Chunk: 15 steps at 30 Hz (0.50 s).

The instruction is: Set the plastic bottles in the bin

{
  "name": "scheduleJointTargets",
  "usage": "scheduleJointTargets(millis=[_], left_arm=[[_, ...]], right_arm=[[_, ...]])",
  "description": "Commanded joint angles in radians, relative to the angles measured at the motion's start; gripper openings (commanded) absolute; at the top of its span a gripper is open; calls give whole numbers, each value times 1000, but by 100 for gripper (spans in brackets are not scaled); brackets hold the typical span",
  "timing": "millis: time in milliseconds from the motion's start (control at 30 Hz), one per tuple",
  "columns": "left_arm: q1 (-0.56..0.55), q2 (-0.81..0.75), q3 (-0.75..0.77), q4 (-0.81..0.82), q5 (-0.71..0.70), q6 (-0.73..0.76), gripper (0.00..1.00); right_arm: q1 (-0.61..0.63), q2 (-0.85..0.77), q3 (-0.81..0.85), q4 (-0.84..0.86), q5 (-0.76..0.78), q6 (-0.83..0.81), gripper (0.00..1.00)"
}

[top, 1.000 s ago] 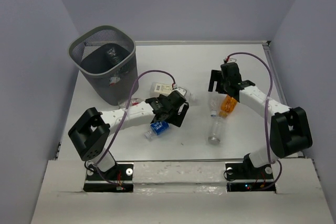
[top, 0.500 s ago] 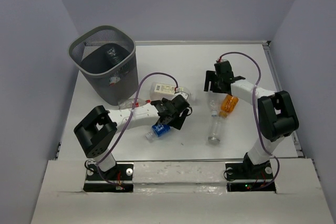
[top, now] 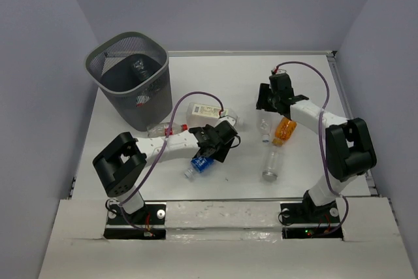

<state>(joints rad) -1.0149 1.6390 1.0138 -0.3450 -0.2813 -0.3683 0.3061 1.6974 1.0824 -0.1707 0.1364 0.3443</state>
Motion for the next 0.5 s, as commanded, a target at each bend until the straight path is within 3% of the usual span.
scheduleJointTargets(millis=[0, 233, 333, 467], left_arm=[[-16, 25, -15, -12, 14, -21, 49], [-25, -102, 28, -49, 30, -35, 40], [-27, -250, 81, -86, 37, -43, 37], [-10, -370, 253, -71, -39, -54, 37]], right_arm=[[-9, -171, -18, 100, 11, 16, 44], [-9, -401, -68, 112, -26, 21, 42], [-9, -499, -102, 141, -93, 48, 41], [-9, -590, -122, 183, -211, 97, 38]])
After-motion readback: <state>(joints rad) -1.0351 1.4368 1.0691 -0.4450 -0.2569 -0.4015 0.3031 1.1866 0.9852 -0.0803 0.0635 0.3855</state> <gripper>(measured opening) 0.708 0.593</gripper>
